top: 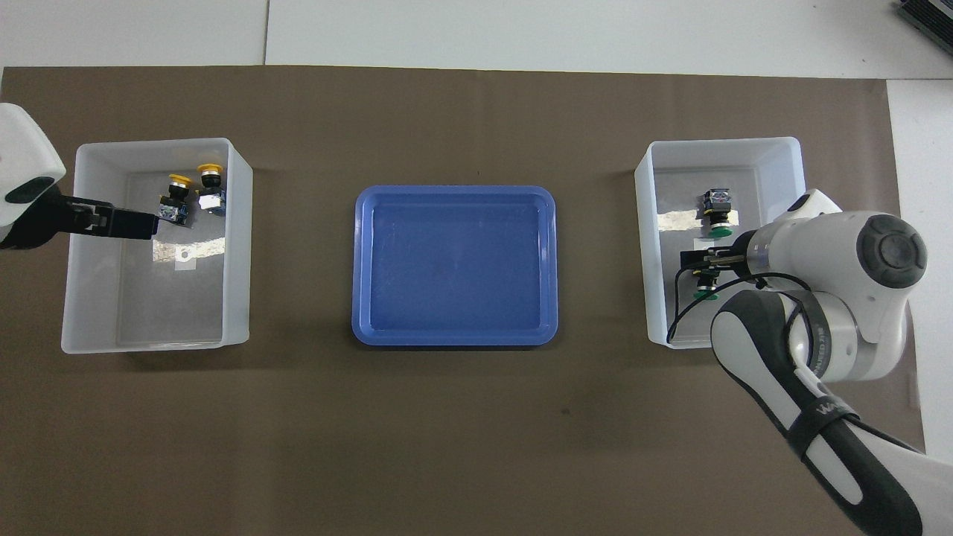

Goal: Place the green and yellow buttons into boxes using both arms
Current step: 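Lower and release the green button in the bin, then withdraw the right gripper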

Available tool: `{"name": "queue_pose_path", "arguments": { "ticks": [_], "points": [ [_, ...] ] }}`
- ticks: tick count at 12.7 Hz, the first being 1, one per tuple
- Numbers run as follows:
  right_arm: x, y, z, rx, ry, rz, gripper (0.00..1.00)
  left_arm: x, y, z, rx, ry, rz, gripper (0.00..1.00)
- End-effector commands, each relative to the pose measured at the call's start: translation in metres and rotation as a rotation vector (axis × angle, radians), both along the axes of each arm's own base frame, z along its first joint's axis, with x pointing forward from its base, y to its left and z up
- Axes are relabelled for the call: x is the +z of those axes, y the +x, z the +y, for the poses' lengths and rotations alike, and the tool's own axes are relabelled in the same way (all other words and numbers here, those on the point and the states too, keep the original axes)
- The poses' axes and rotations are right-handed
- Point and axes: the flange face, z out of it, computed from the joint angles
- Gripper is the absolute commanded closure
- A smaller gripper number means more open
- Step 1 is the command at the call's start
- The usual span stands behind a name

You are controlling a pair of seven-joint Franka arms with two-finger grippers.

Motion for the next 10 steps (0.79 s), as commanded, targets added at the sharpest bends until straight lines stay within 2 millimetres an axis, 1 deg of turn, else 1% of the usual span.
{"name": "queue_pose_path", "arguments": {
  "ticks": [1,2,4,5,6,7,8,10],
  "points": [
    [0.057,0.013,0.004,-0.067,0.027,0.005,0.0,0.034,0.012,-0.007,0.003,0.026,0.022,0.0],
    [0.076,0.017,0.004,-0.081,0.028,0.019,0.0,0.042,0.014,-0.008,0.0,0.029,0.042,0.0],
    [0.121,0.022,0.005,-0.109,0.032,0.043,0.0,0.05,0.015,-0.009,-0.001,0.03,0.073,0.0],
    [0.141,0.023,-0.001,-0.113,0.025,0.059,0.0,0.052,0.019,-0.009,-0.001,0.03,0.073,0.0],
    [0.166,0.022,-0.005,-0.113,0.016,0.063,0.0,0.055,0.022,-0.009,0.001,0.022,0.072,0.0],
    [0.184,0.019,-0.008,-0.114,0.009,0.071,0.0,0.057,0.023,-0.007,0.005,0.018,0.074,0.0],
    [0.2,0.016,-0.011,-0.117,0.008,0.083,0.0,0.056,0.021,-0.01,0.0,0.02,0.084,0.0],
    [0.23,0.012,-0.02,-0.118,-0.008,0.1,0.0,0.053,0.012,-0.017,0.004,0.027,0.087,0.0]
  ]
}}
